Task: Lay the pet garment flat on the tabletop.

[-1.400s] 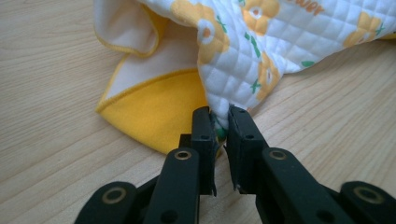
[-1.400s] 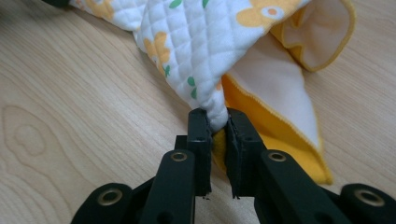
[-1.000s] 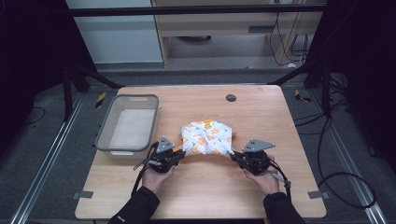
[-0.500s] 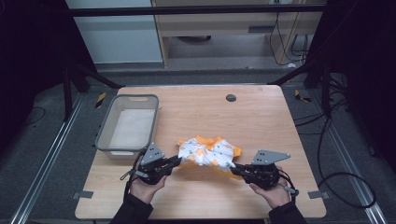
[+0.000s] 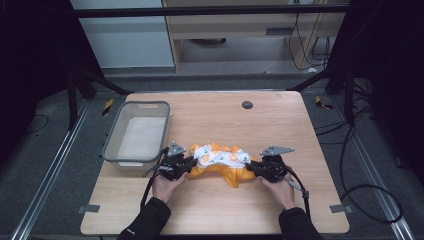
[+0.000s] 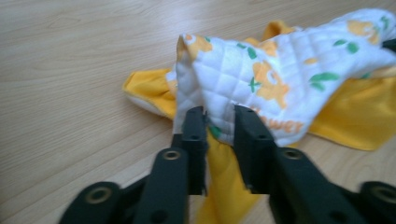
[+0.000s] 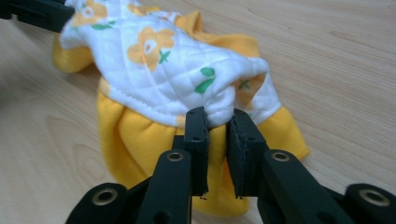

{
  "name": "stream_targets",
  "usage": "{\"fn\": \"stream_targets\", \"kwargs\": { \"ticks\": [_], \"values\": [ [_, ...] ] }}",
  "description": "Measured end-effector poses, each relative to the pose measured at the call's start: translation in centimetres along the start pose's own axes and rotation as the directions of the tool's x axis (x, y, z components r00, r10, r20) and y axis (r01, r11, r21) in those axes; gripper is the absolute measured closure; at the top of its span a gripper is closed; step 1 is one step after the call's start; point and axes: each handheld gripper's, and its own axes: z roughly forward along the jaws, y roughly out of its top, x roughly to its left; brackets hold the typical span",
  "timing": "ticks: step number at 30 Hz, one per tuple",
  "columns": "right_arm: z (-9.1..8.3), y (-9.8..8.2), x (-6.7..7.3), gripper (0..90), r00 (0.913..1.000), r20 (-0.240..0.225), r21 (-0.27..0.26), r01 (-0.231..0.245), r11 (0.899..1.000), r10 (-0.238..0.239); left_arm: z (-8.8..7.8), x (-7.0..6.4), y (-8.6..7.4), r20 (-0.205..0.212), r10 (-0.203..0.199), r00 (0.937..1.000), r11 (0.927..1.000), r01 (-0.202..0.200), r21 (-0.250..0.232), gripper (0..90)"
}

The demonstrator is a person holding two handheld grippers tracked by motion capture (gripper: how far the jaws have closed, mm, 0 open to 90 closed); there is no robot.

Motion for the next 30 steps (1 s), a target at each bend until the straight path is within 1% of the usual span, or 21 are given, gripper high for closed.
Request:
{"fn": "stream_targets", "kwargs": {
  "ticks": [1, 2, 3, 4, 5, 7, 8, 9, 10, 11, 13, 16, 18, 19, 20, 21, 23, 24, 26, 28, 30],
  "values": [
    [0.1, 0.0, 0.1, 75.3, 0.9999, 0.015, -0.002, 0.008, 1.000, -0.008, -0.1, 0.0, -0.1, -0.015, -0.004, 0.9999, 1.0000, 0.004, 0.001, 64.8],
    [0.0, 0.0, 0.2, 72.4, 0.9996, 0.024, -0.006, 0.017, 1.000, -0.017, -0.4, 0.0, -0.1, -0.016, -0.006, 0.9998, 1.0000, 0.006, -0.003, 59.3],
    [-0.4, 0.0, 0.3, 67.0, 0.9985, 0.037, -0.031, 0.043, 0.999, -0.042, -0.8, 0.0, 0.0, -0.011, -0.001, 0.9999, 1.0000, 0.000, -0.010, 52.7],
    [-0.7, 0.0, 0.4, 65.3, 0.9979, 0.041, -0.045, 0.052, 0.998, -0.050, -1.3, -0.1, -0.1, -0.003, 0.005, 1.0000, 0.9997, -0.005, -0.022, 48.4],
    [-0.7, 0.0, 0.4, 65.3, 0.9979, 0.041, -0.045, 0.052, 0.998, -0.050, -1.9, -0.1, -0.1, 0.005, 0.019, 0.9998, 0.9990, -0.019, -0.041, 48.4],
    [-2.2, 0.1, 0.6, 59.1, 0.9968, 0.045, -0.092, 0.071, 0.993, -0.067, -3.3, -0.1, -0.3, 0.000, 0.052, 0.9986, 0.9967, -0.052, -0.062, 36.4],
    [-2.5, 0.1, 0.6, 57.4, 0.9964, 0.046, -0.101, 0.076, 0.992, -0.072, -3.8, -0.1, -0.5, -0.001, 0.059, 0.9982, 0.9955, -0.059, -0.073, 34.6],
    [-2.5, 0.1, 0.6, 57.4, 0.9964, 0.046, -0.101, 0.076, 0.992, -0.072, -3.8, -0.1, -0.5, -0.001, 0.059, 0.9982, 0.9955, -0.059, -0.073, 33.1],
    [-2.9, 0.0, 0.7, 55.1, 0.9959, 0.050, -0.114, 0.080, 0.990, -0.075, -4.2, -0.1, -0.8, -0.003, 0.067, 0.9978, 0.9945, -0.067, -0.081, 33.1],
    [-3.4, -0.1, 0.7, 53.0, 0.9951, 0.055, -0.126, 0.089, 0.988, -0.083, -4.5, 0.0, -1.1, 0.002, 0.072, 0.9974, 0.9945, -0.071, -0.077, 32.1],
    [-3.9, -0.6, 0.8, 49.8, 0.9942, 0.055, -0.127, 0.099, 0.987, -0.092, -5.2, 0.0, -2.0, -0.008, 0.104, 0.9945, 0.9924, -0.104, -0.065, 31.4],
    [-4.2, -1.7, 0.8, 46.7, 0.9923, 0.054, -0.091, 0.116, 0.989, -0.111, -5.7, 0.1, -3.6, -0.013, 0.122, 0.9925, 0.9910, -0.122, -0.055, 31.8],
    [-4.3, -2.4, 0.8, 45.6, 0.9921, 0.054, -0.076, 0.117, 0.990, -0.113, -5.5, 0.2, -4.3, -0.023, 0.134, 0.9907, 0.9903, -0.135, -0.035, 32.4],
    [-4.3, -3.3, 0.9, 45.3, 0.9918, 0.054, -0.061, 0.119, 0.991, -0.116, -5.3, 0.2, -4.5, -0.040, 0.162, 0.9861, 0.9862, -0.163, -0.030, 36.3],
    [-4.3, -3.3, 0.9, 45.3, 0.9918, 0.054, -0.061, 0.119, 0.991, -0.116, -5.3, 0.2, -4.5, -0.040, 0.162, 0.9861, 0.9862, -0.163, -0.030, 40.0],
    [-4.1, -3.8, 0.9, 45.3, 0.9918, 0.051, -0.043, 0.119, 0.992, -0.117, -5.1, 0.2, -4.5, -0.042, 0.166, 0.9852, 0.9851, -0.168, -0.037, 40.7],
    [-3.9, -3.9, 1.0, 45.4, 0.9920, 0.048, -0.033, 0.119, 0.992, -0.117, -4.7, 0.1, -4.4, -0.061, 0.182, 0.9814, 0.9822, -0.185, -0.036, 41.2],
    [-3.7, -4.0, 1.1, 45.5, 0.9908, 0.050, -0.026, 0.127, 0.992, -0.125, -4.5, 0.1, -4.4, -0.068, 0.185, 0.9804, 0.9819, -0.187, -0.029, 41.2],
    [-3.2, -3.9, 1.1, 46.1, 0.9908, 0.046, -0.019, 0.128, 0.992, -0.127, -3.9, 0.1, -4.5, -0.059, 0.174, 0.9831, 0.9847, -0.174, -0.006, 41.5],
    [-2.6, -3.9, 1.0, 48.7, 0.9912, 0.046, -0.004, 0.125, 0.992, -0.124, -3.3, 0.0, -4.6, -0.055, 0.174, 0.9832, 0.9847, -0.173, 0.023, 43.2],
    [-2.3, -3.9, 1.0, 50.1, 0.9916, 0.046, 0.002, 0.121, 0.993, -0.121, -2.7, 0.0, -4.6, -0.047, 0.165, 0.9853, 0.9856, -0.162, 0.048, 44.0]
  ]
}}
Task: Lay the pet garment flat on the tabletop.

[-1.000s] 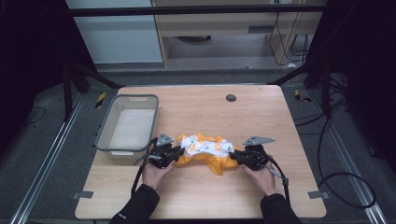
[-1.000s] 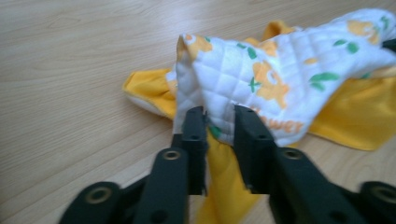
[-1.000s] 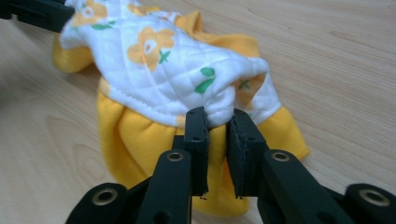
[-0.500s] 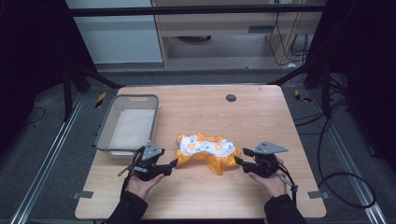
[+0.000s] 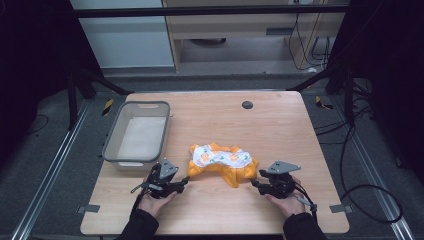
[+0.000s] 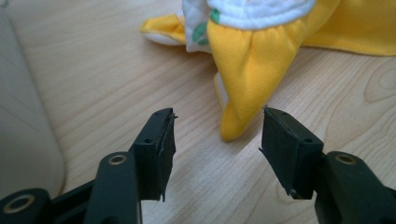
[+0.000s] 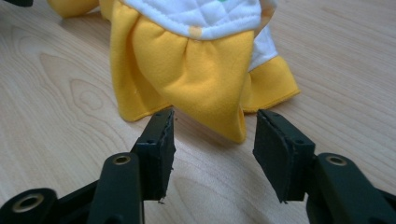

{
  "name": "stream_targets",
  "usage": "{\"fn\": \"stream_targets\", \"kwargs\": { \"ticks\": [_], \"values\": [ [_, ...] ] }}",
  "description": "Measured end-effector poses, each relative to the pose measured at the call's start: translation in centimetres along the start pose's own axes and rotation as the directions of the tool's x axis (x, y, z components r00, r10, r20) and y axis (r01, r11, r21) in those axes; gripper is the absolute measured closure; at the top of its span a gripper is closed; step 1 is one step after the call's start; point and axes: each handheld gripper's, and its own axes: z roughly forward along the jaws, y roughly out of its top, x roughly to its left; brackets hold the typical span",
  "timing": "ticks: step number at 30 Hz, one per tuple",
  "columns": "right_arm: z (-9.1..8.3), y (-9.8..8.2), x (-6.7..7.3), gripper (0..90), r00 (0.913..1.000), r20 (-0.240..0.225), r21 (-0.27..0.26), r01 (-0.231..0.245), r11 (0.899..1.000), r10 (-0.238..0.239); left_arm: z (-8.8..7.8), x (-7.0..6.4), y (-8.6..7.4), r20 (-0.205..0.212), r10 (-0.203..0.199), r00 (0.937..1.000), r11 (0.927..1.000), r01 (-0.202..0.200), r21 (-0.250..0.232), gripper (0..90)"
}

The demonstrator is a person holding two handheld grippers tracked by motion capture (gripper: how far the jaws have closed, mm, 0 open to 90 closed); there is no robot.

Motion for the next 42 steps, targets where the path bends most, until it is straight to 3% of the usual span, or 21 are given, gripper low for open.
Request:
{"fn": "stream_targets", "kwargs": {
  "ticks": [3, 6, 11, 13, 16, 20, 21, 30, 32, 36, 37, 39, 42],
  "values": [
    [0.8, 0.2, 0.0, 55.7, 0.9999, -0.012, 0.032, 0.004, 0.999, -0.004, 0.6, -0.4, 0.2, 0.014, -0.002, 0.9999, 1.0000, 0.002, 0.005, 50.0],
    [0.9, 0.3, 0.1, 58.1, 0.9999, -0.013, 0.031, 0.007, 0.999, -0.007, 0.7, -0.5, 0.4, 0.020, 0.001, 0.9998, 1.0000, -0.001, -0.002, 54.3],
    [1.1, 0.6, -0.1, 74.9, 0.9999, -0.008, 0.035, 0.011, 0.999, -0.011, 1.3, -0.9, 0.6, 0.040, 0.005, 0.9992, 1.0000, -0.005, -0.002, 71.8],
    [0.8, 0.8, 0.0, 82.8, 0.9998, -0.015, 0.031, 0.009, 0.999, -0.009, 1.1, -1.0, 0.7, 0.053, 0.001, 0.9986, 1.0000, -0.001, 0.003, 78.7],
    [0.1, 1.1, 0.1, 86.3, 0.9992, -0.041, 0.007, 0.006, 1.000, -0.006, 0.3, -1.0, 1.1, 0.072, -0.006, 0.9974, 0.9999, 0.006, -0.009, 84.8],
    [-1.4, 1.4, 0.4, 86.9, 0.9976, -0.067, -0.029, 0.015, 0.999, -0.017, -1.4, -0.9, 1.7, 0.120, -0.014, 0.9927, 0.9986, 0.020, -0.048, 85.9],
    [-2.3, 1.6, 0.5, 86.8, 0.9970, -0.072, -0.047, 0.026, 0.999, -0.029, -2.2, -0.9, 1.8, 0.147, -0.025, 0.9888, 0.9970, 0.036, -0.069, 86.0],
    [-5.8, 1.7, 1.5, 86.9, 0.9888, -0.149, -0.115, -0.010, 0.993, -0.008, -5.9, -0.4, 1.4, 0.208, -0.058, 0.9765, 0.9899, 0.083, -0.115, 85.9],
    [-6.4, 1.4, 2.0, 86.9, 0.9869, -0.161, -0.108, -0.009, 0.994, -0.009, -6.3, -0.6, 1.0, 0.221, -0.062, 0.9734, 0.9926, 0.083, -0.089, 85.7],
    [-6.9, 0.2, 2.8, 86.4, 0.9825, -0.186, -0.063, -0.009, 0.998, -0.003, -5.9, -2.3, -0.5, 0.217, -0.045, 0.9751, 0.9990, 0.045, 0.005, 84.5],
    [-6.6, -0.5, 3.0, 86.0, 0.9844, -0.176, -0.021, 0.006, 1.000, -0.009, -5.7, -2.6, -0.7, 0.215, -0.045, 0.9755, 0.9989, 0.042, 0.021, 82.7],
    [-6.4, -0.6, 3.0, 85.3, 0.9852, -0.171, -0.002, 0.007, 1.000, -0.007, -5.3, -3.2, -1.1, 0.198, -0.028, 0.9799, 0.9987, 0.019, 0.047, 81.0],
    [-5.5, -1.2, 2.7, 79.8, 0.9910, -0.133, 0.047, 0.012, 0.999, -0.006, -4.6, -3.5, -1.2, 0.176, -0.014, 0.9842, 0.9980, 0.002, 0.064, 71.5]
  ]
}}
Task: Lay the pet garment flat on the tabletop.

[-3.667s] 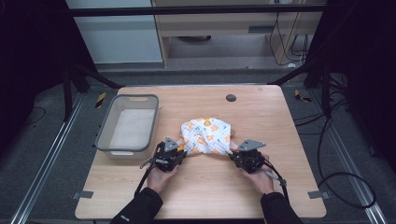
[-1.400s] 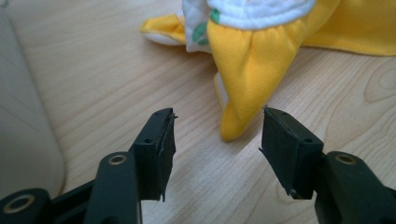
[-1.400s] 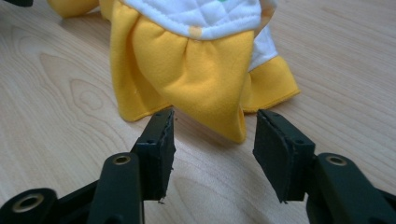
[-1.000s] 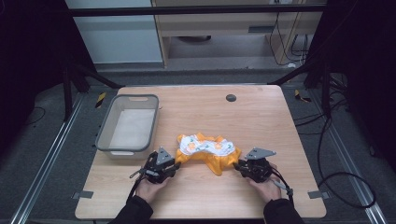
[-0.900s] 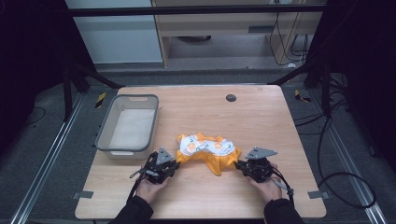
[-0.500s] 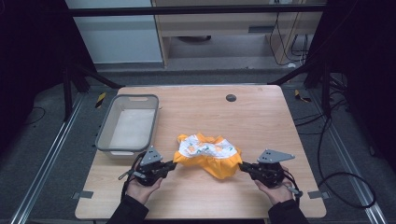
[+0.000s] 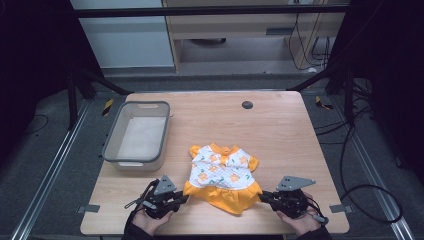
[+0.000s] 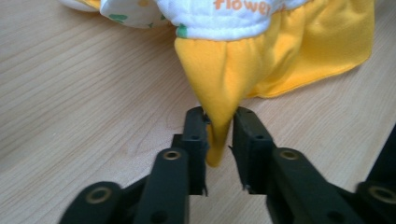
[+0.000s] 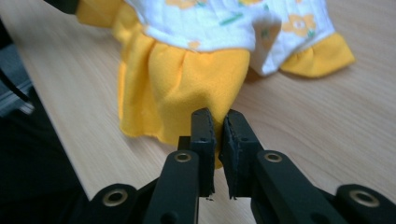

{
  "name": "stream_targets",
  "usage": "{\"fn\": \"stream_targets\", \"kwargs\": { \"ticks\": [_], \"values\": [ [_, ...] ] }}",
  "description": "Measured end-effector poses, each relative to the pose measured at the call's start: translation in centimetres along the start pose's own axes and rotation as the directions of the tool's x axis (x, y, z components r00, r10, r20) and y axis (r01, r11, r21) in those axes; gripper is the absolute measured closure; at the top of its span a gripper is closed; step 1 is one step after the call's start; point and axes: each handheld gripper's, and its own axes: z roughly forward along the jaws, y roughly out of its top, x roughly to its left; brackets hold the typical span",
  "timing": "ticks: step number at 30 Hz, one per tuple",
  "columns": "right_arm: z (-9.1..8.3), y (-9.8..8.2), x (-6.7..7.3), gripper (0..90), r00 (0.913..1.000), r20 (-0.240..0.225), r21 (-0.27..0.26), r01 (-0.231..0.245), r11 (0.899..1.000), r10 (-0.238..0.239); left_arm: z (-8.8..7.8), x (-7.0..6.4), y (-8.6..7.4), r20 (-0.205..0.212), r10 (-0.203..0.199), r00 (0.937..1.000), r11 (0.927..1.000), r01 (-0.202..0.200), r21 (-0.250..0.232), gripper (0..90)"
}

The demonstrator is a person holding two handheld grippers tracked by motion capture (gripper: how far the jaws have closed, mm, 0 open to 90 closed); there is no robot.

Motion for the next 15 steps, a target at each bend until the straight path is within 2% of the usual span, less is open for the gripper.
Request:
{"fn": "stream_targets", "kwargs": {
  "ticks": [2, 3, 4, 7, 9, 12, 15],
  "values": [
    [0.3, -0.2, -0.3, 77.6, 0.9998, 0.022, 0.006, 0.005, 1.000, -0.005, -0.1, 0.1, 0.0, -0.019, 0.000, 0.9998, 0.9997, 0.000, -0.026, 61.6],
    [0.3, -0.2, -0.3, 76.1, 0.9998, 0.021, 0.002, 0.000, 1.000, -0.001, -0.3, 0.2, 0.1, -0.032, 0.000, 0.9995, 0.9985, -0.002, -0.054, 57.1],
    [0.2, -0.2, -0.4, 74.2, 0.9995, 0.030, -0.013, 0.006, 1.000, -0.005, -0.5, 0.3, 0.1, -0.038, 0.001, 0.9993, 0.9974, -0.004, -0.071, 50.3],
    [-0.5, 0.0, -0.5, 68.9, 0.9978, 0.066, -0.078, 0.018, 0.997, -0.013, -1.6, 0.8, 0.3, -0.053, -0.011, 0.9985, 0.9879, 0.003, -0.155, 42.1],
    [-0.9, 0.3, -0.7, 66.4, 0.9955, 0.093, -0.119, 0.027, 0.993, -0.016, -2.1, 1.1, 0.6, -0.054, -0.019, 0.9984, 0.9819, 0.008, -0.189, 40.8],
    [-1.2, 0.8, -1.1, 63.2, 0.9923, 0.124, -0.153, 0.023, 0.988, -0.004, -2.6, 1.6, 1.3, -0.071, -0.022, 0.9972, 0.9741, 0.005, -0.226, 39.2],
    [-1.3, 1.6, -1.9, 59.0, 0.9868, 0.162, -0.190, 0.019, 0.982, 0.012, -2.7, 2.4, 2.6, -0.100, -0.015, 0.9949, 0.9703, -0.009, -0.242, 39.0]
  ]
}}
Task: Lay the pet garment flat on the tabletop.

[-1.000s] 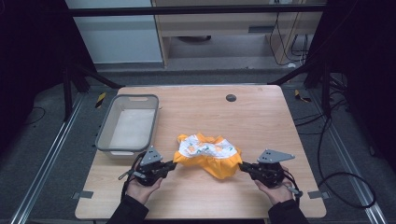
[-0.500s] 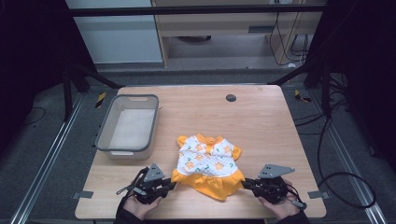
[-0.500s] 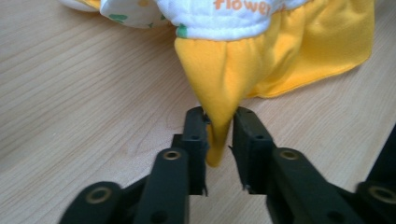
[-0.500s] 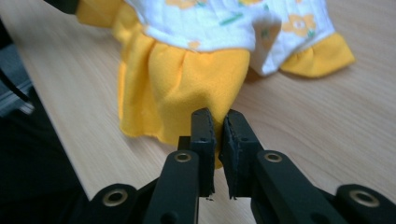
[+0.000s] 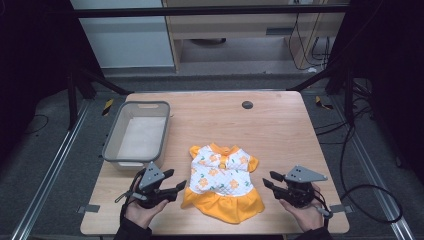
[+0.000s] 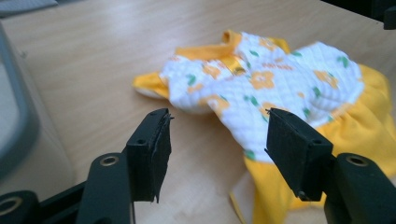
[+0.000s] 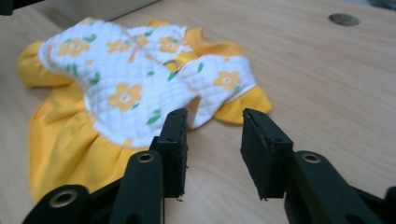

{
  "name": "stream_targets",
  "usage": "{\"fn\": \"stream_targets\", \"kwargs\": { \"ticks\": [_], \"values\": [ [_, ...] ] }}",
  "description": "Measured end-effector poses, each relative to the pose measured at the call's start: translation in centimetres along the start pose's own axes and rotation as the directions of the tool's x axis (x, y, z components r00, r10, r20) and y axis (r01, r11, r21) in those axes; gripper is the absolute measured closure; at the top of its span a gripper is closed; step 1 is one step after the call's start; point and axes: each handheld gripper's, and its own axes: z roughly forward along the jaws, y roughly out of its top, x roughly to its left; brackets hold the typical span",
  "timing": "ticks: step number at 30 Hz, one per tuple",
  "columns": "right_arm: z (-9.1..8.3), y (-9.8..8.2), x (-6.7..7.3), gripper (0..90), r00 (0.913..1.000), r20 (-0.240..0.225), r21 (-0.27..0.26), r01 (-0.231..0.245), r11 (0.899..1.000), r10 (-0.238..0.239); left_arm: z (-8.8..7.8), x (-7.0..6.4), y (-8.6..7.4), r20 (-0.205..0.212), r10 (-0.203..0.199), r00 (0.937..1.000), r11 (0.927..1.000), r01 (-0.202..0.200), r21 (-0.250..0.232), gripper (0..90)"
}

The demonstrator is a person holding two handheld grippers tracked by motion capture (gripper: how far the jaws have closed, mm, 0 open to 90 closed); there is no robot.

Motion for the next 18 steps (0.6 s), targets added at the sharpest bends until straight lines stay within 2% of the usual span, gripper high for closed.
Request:
{"fn": "stream_targets", "kwargs": {
  "ticks": [3, 9, 10, 14, 16, 18],
  "values": [
    [0.5, 0.5, -0.8, 55.9, 0.9997, 0.023, -0.006, -0.013, 1.000, 0.013, 0.7, 0.7, 1.2, -0.021, 0.004, 0.9998, 0.9999, -0.004, -0.010, 39.0],
    [2.8, 1.6, -2.4, 47.9, 0.9970, 0.063, -0.001, -0.044, 0.999, 0.044, 3.9, 2.5, 3.9, -0.072, 0.006, 0.9974, 1.0000, -0.006, 0.005, 37.7],
    [3.6, 2.0, -2.8, 46.9, 0.9961, 0.071, 0.004, -0.052, 0.999, 0.052, 4.5, 2.7, 4.2, -0.077, 0.006, 0.9970, 1.0000, -0.005, 0.004, 37.4],
    [4.7, 2.6, -3.2, 46.0, 0.9953, 0.081, 0.007, -0.053, 0.999, 0.052, 6.5, 3.5, 5.0, -0.084, 0.004, 0.9965, 1.0000, -0.003, 0.007, 37.4],
    [5.9, 3.2, -3.6, 45.5, 0.9942, 0.084, 0.010, -0.069, 0.998, 0.068, 7.8, 3.9, 5.3, -0.105, 0.013, 0.9944, 0.9999, -0.012, 0.010, 37.4],
    [6.2, 3.3, -3.7, 45.5, 0.9940, 0.084, 0.013, -0.072, 0.997, 0.070, 9.0, 4.3, 5.4, -0.116, 0.022, 0.9931, 0.9996, -0.020, 0.018, 37.1]
  ]
}}
